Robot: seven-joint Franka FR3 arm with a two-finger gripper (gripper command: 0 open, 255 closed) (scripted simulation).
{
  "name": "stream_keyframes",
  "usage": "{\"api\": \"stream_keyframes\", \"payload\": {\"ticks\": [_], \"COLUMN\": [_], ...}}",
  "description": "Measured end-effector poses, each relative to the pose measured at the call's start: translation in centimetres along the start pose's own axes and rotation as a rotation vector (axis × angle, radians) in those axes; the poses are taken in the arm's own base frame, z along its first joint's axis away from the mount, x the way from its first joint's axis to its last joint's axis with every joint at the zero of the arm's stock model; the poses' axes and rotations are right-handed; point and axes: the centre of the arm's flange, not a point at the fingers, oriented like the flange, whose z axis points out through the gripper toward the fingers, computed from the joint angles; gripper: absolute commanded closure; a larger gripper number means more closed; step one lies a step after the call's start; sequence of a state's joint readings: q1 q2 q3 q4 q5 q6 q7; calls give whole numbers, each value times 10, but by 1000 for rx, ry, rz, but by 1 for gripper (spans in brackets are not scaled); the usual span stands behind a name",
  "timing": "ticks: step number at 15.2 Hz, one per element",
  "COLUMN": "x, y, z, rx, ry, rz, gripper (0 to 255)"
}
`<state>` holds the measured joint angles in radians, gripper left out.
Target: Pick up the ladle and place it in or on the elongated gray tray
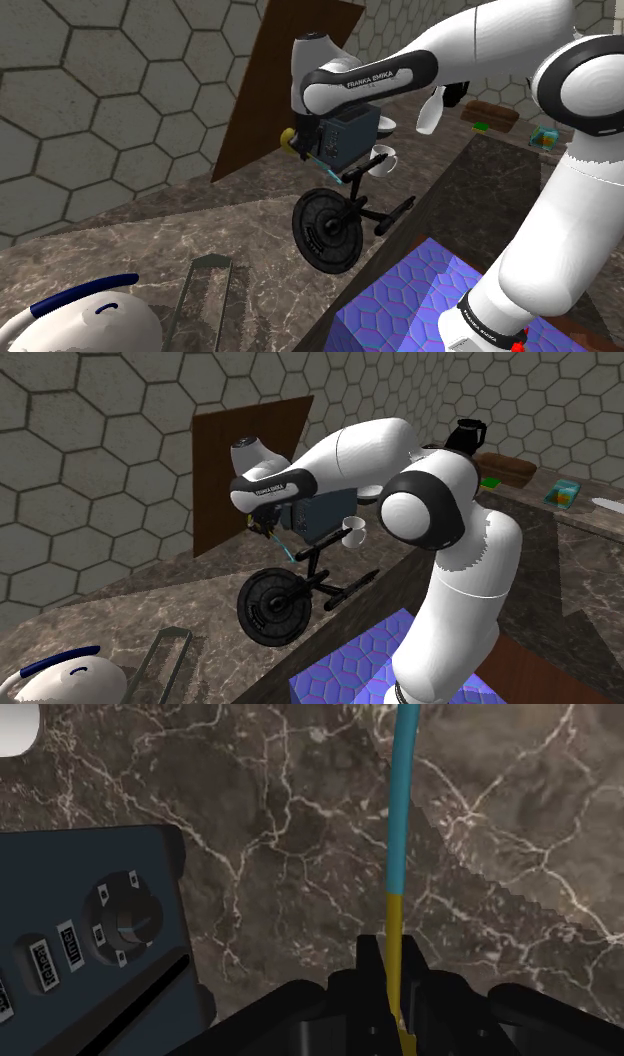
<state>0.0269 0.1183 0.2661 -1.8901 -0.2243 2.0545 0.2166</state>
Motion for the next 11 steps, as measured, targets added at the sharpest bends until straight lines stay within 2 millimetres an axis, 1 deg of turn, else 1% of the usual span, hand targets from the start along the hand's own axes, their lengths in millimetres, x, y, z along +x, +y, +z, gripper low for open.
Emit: {"api": "stream_keyframes", "payload": {"ticks": [3,6,7,11], "x": [-9,-19,-22,-39], "y": [-23,-59,-71,-121], "z": [-10,-16,-21,-29], "rx": [0,0,0,0], "ry": [-1,1,1,2], "rz": [0,0,0,0], "gripper": [255,255,255,255]}}
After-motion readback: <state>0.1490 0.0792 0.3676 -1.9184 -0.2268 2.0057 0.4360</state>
